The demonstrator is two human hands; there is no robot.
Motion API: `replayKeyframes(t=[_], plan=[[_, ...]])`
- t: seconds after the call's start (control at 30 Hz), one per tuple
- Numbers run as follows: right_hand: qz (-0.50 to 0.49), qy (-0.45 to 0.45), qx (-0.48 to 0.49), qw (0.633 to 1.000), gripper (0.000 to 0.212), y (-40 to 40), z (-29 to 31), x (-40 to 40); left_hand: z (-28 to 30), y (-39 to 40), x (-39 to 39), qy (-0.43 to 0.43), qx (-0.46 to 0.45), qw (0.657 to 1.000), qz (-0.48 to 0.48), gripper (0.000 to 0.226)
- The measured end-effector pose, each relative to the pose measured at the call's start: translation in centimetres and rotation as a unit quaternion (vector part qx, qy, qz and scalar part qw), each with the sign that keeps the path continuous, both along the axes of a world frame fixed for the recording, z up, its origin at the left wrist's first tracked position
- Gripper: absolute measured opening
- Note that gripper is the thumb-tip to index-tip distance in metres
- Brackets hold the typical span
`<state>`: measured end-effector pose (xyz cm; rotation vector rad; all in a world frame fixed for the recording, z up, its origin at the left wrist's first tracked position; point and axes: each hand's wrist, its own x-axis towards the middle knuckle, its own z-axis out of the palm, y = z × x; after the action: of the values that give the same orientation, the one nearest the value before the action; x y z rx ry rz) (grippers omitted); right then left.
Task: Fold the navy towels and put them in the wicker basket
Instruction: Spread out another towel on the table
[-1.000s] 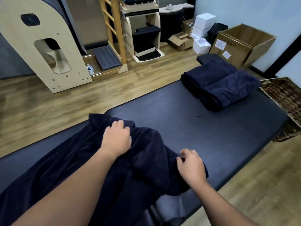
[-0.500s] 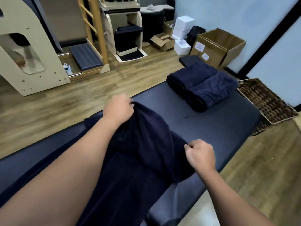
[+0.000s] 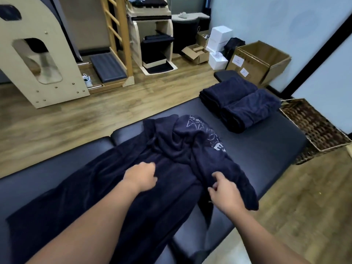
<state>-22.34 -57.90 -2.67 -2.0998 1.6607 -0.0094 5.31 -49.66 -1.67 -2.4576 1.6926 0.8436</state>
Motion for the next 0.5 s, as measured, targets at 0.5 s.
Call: replayKeyframes(t=[0.5], plan=[[0.528,0.018,-0.013,0.849,0.033,11.9,-4.3,17.5,-3.3,25.0,2.0,-0.083,0.125,0.948,0.282,0.012]])
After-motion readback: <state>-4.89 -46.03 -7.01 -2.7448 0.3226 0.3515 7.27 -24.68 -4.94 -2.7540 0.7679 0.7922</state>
